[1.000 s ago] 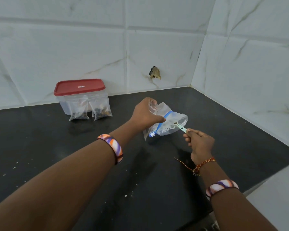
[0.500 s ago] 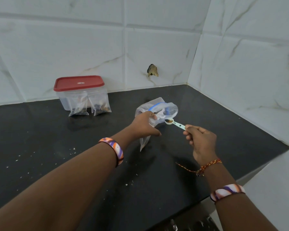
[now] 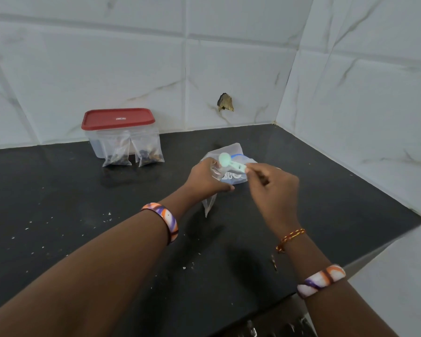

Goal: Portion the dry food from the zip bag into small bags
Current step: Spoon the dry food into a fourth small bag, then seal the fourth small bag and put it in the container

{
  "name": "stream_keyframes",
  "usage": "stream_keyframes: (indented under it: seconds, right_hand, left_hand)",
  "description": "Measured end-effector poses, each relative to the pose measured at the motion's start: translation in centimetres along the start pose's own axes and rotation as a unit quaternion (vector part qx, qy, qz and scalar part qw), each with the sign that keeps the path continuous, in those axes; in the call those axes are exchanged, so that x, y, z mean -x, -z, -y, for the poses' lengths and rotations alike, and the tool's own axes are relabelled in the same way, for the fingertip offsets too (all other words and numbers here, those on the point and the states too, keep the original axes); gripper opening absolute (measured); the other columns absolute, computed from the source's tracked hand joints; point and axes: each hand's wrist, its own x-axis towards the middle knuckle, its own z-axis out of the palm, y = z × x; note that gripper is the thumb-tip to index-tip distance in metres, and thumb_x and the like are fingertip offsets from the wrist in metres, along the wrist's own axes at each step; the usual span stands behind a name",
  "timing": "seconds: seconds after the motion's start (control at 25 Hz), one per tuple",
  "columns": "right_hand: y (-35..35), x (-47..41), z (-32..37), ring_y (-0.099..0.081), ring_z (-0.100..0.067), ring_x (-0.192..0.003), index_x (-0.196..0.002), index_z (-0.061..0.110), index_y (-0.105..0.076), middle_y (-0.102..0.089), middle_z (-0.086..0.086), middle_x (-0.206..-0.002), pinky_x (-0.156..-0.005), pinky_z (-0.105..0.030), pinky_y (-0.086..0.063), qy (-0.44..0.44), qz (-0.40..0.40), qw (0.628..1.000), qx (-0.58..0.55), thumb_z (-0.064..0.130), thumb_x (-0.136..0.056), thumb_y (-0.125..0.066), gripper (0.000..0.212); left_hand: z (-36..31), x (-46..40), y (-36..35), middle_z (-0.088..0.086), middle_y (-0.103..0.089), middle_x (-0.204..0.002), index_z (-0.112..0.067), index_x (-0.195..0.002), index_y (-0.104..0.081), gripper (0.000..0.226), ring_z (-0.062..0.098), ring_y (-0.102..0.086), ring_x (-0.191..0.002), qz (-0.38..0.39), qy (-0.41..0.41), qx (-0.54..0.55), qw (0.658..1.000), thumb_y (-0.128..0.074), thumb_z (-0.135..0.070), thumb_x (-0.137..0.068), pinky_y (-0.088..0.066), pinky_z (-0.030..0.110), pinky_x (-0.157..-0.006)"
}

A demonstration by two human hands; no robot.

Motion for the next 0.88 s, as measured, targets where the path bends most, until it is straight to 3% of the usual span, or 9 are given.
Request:
stream_keyframes:
  seconds: [0.04, 0.12, 0.16, 0.24, 0.36, 0.48, 0.64, 0.76, 0.88]
  right_hand:
    - [0.0, 0.0, 0.0, -0.059, -0.010, -0.048, -0.086, 0.004, -0.074, -0.071, -0.006, -0.063, -0.049, -0.019, -0.045, -0.151, -0.028, 0.983, -0.099, 0.007, -0.082, -0.063, 0.012]
    - [-0.1, 0.5, -0.7, -0.050, -0.002, -0.037, -0.082, 0.005, -0.071, -0.064, 0.003, -0.049, -0.038, -0.014, -0.038, -0.396, -0.095, 0.867, -0.287, 0.003, -0.082, -0.063, 0.008]
    - [-0.2, 1.1, -1.2, -0.047, -0.001, -0.034, -0.078, 0.007, -0.069, -0.060, 0.004, -0.045, -0.036, -0.013, -0.035, -0.460, -0.119, 0.823, -0.312, 0.003, -0.082, -0.063, 0.009]
    - [-0.6, 2.1, -1.9, -0.046, -0.001, -0.033, -0.070, 0.010, -0.066, -0.059, 0.002, -0.048, -0.034, -0.012, -0.034, -0.515, -0.133, 0.789, -0.308, 0.003, -0.082, -0.063, 0.014]
    - [-2.1, 2.2, -2.3, -0.047, -0.001, -0.033, -0.068, 0.010, -0.063, -0.058, -0.003, -0.055, -0.034, -0.012, -0.035, -0.530, -0.136, 0.778, -0.309, 0.003, -0.083, -0.061, 0.017]
    - [-4.3, 0.4, -2.8, -0.051, -0.003, -0.040, -0.074, 0.009, -0.061, -0.057, -0.006, -0.061, -0.037, -0.012, -0.041, -0.530, -0.103, 0.781, -0.314, 0.002, -0.087, -0.058, 0.015]
    - [-6.5, -1.2, -3.3, -0.055, -0.011, -0.050, -0.090, 0.004, -0.061, -0.059, -0.007, -0.065, -0.040, -0.014, -0.049, -0.559, -0.053, 0.771, -0.300, 0.001, -0.091, -0.053, 0.008]
    - [-6.8, -0.9, -3.9, -0.055, -0.011, -0.051, -0.094, 0.006, -0.059, -0.060, -0.006, -0.066, -0.037, -0.014, -0.047, -0.566, -0.043, 0.781, -0.261, 0.007, -0.087, -0.062, 0.008]
    - [-6.8, 0.7, -3.1, -0.048, -0.009, -0.048, -0.076, 0.013, -0.056, -0.055, -0.001, -0.061, -0.036, -0.015, -0.040, -0.529, -0.047, 0.815, -0.231, 0.021, -0.083, -0.068, 0.016]
  left_hand:
    - [0.0, 0.1, 0.3, -0.001, -0.058, -0.103, -0.010, -0.110, -0.057, 0.051, 0.013, -0.055, -0.092, -0.005, 0.003, 0.015, 1.000, -0.081, -0.013, -0.065, -0.042, 0.015, -0.066]
    - [0.2, 0.2, 1.0, 0.002, -0.058, -0.109, -0.009, -0.111, -0.057, 0.046, 0.012, -0.054, -0.095, -0.001, 0.019, 0.060, 0.998, -0.077, -0.007, -0.069, -0.043, 0.009, -0.063]
    - [0.3, 0.2, 1.2, 0.004, -0.057, -0.115, -0.008, -0.113, -0.057, 0.046, 0.013, -0.054, -0.097, 0.006, 0.034, 0.092, 0.995, -0.075, -0.004, -0.071, -0.046, 0.009, -0.062]
    - [0.4, 0.6, 1.5, 0.007, -0.053, -0.124, -0.008, -0.118, -0.055, 0.048, 0.013, -0.055, -0.099, 0.026, 0.064, 0.174, 0.982, -0.070, 0.004, -0.073, -0.051, 0.013, -0.067]
    - [0.8, 1.4, 1.7, 0.005, -0.054, -0.115, -0.008, -0.126, -0.047, 0.055, 0.011, -0.055, -0.094, 0.021, 0.078, 0.295, 0.952, -0.061, 0.012, -0.077, -0.053, 0.019, -0.077]
    - [2.1, 1.6, 1.9, 0.002, -0.055, -0.102, -0.010, -0.127, -0.047, 0.050, 0.018, -0.055, -0.099, -0.030, 0.129, 0.402, 0.906, -0.058, 0.009, -0.082, -0.050, 0.035, -0.092]
    - [4.2, 1.8, 2.6, 0.011, -0.067, -0.092, -0.008, -0.098, -0.061, 0.013, 0.017, -0.068, -0.077, -0.069, 0.181, 0.473, 0.860, -0.058, -0.002, -0.087, -0.060, 0.031, -0.062]
    - [5.5, 2.2, 2.9, 0.009, -0.070, -0.081, -0.009, -0.087, -0.063, 0.009, 0.012, -0.070, -0.061, -0.084, 0.179, 0.492, 0.848, -0.056, -0.003, -0.089, -0.060, 0.030, -0.058]
    - [6.3, 2.6, 2.7, 0.005, -0.073, -0.073, -0.007, -0.088, -0.063, 0.010, 0.013, -0.071, -0.062, -0.080, 0.152, 0.499, 0.850, -0.056, 0.000, -0.087, -0.060, 0.032, -0.063]
